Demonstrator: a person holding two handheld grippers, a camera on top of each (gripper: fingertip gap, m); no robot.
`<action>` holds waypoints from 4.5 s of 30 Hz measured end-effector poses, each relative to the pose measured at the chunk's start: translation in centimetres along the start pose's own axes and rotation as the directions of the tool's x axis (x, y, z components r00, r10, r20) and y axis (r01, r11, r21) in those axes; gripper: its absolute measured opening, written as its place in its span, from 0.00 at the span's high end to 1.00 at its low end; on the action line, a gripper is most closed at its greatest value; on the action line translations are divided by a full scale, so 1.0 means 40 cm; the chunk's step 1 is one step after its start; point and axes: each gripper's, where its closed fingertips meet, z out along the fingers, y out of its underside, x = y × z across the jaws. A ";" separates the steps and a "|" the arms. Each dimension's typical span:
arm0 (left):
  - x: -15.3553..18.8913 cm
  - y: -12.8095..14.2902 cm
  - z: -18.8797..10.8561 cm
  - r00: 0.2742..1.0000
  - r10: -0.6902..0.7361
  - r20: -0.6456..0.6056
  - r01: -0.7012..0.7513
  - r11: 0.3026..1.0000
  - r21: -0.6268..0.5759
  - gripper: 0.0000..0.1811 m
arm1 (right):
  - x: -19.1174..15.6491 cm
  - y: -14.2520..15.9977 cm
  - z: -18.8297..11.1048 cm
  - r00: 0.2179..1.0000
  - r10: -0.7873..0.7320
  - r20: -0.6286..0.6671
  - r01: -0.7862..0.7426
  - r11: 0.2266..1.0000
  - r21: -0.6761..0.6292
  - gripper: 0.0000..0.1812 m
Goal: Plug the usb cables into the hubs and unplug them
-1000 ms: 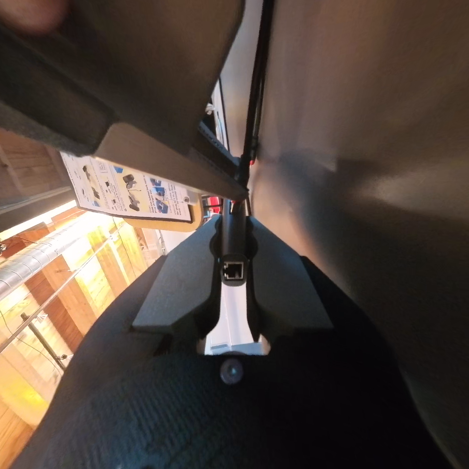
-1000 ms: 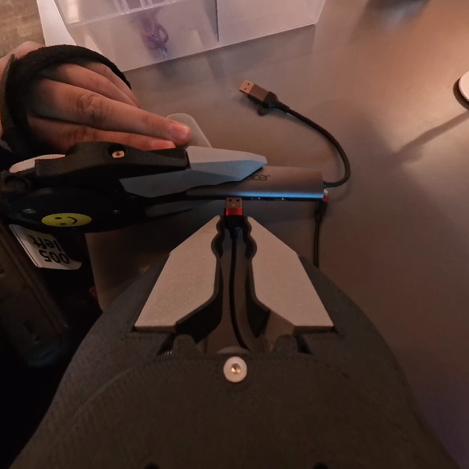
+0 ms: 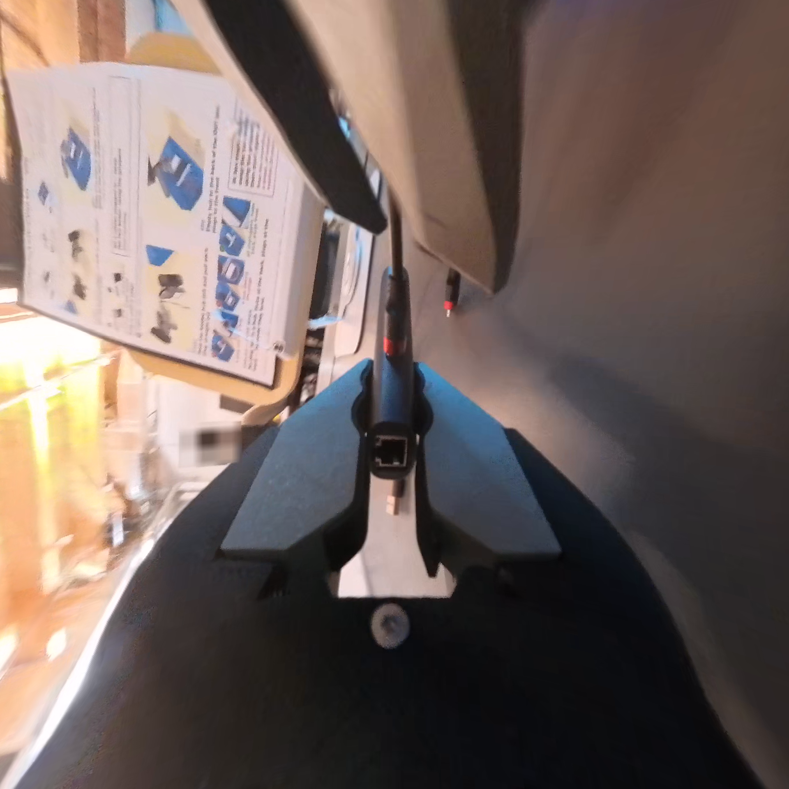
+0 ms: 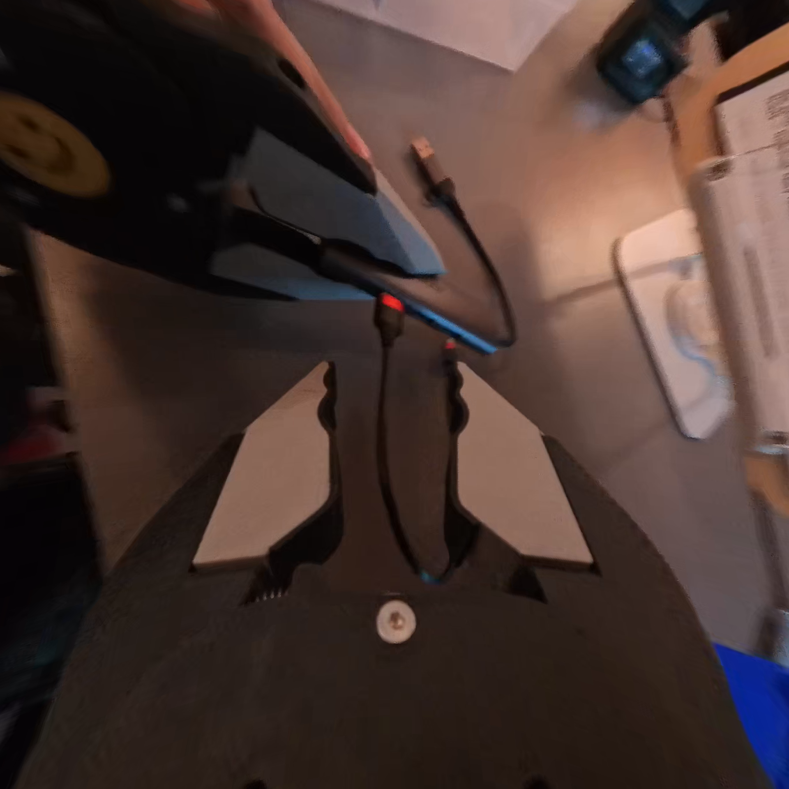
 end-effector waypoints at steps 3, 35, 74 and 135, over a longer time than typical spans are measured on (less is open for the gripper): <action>0.015 -0.043 -0.024 0.997 -0.030 -0.065 0.038 0.991 0.129 0.92 | 0.042 0.009 0.027 0.952 -0.216 -0.218 0.202 0.976 -0.086 0.71; -0.036 -0.002 -0.019 0.808 -0.509 -0.297 0.565 0.812 0.147 0.93 | 0.670 0.242 -0.671 0.830 0.181 -0.528 -0.076 0.974 0.214 0.92; -0.010 0.018 -0.009 0.846 -0.467 -0.259 0.505 0.857 0.105 0.98 | 0.502 0.674 -0.218 0.904 0.423 -0.067 -0.409 0.806 -0.428 0.87; -0.397 0.596 -0.471 0.409 -0.881 0.238 0.910 0.413 -0.036 0.98 | -0.059 -0.145 0.122 0.728 0.602 -0.328 -0.541 0.799 0.265 0.83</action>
